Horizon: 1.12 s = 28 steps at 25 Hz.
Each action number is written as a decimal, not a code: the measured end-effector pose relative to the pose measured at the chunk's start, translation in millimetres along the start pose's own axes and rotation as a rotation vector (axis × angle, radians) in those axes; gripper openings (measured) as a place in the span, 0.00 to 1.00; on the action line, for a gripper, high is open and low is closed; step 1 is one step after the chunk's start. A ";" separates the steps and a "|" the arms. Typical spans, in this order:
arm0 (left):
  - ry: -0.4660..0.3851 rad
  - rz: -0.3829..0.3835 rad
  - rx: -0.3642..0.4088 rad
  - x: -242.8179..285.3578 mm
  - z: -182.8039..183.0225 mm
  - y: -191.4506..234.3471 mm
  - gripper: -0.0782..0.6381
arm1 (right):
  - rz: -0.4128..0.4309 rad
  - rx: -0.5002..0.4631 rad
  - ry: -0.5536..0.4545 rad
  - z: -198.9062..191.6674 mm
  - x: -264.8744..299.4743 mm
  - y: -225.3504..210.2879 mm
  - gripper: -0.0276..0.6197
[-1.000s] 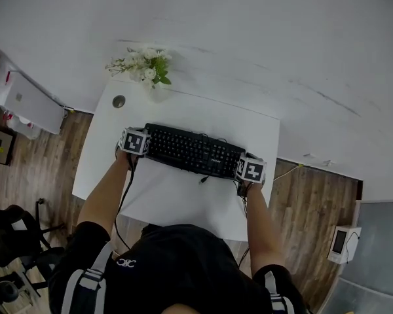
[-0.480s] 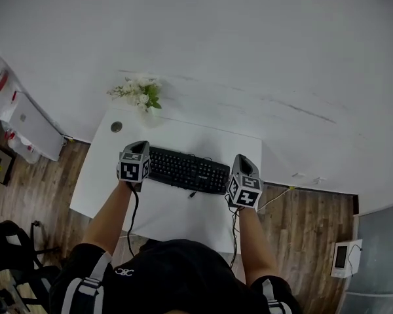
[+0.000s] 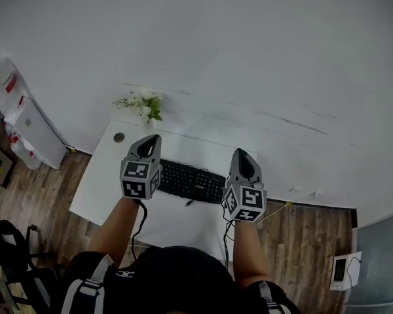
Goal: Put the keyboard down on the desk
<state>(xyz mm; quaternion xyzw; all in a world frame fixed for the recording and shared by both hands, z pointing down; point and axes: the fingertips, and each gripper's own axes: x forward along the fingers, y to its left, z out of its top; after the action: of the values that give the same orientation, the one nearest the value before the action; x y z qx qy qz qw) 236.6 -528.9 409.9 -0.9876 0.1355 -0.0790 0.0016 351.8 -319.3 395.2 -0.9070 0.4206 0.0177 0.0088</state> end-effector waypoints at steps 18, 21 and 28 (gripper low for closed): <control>-0.030 0.016 0.003 -38.5 -4.4 -17.7 0.11 | -0.042 -0.042 -0.044 4.3 -29.5 19.1 0.05; -0.031 0.003 -0.027 -36.6 -3.9 -17.4 0.11 | -0.049 -0.042 -0.041 1.6 -30.6 17.0 0.05; -0.048 -0.001 0.007 -33.3 1.2 -25.3 0.11 | -0.053 -0.022 -0.038 -1.1 -32.8 8.3 0.05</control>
<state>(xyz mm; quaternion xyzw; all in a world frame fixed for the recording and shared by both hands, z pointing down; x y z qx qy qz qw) 211.9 -495.6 404.2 -0.9893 0.1346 -0.0557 0.0081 324.3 -299.7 397.6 -0.9173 0.3962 0.0392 0.0075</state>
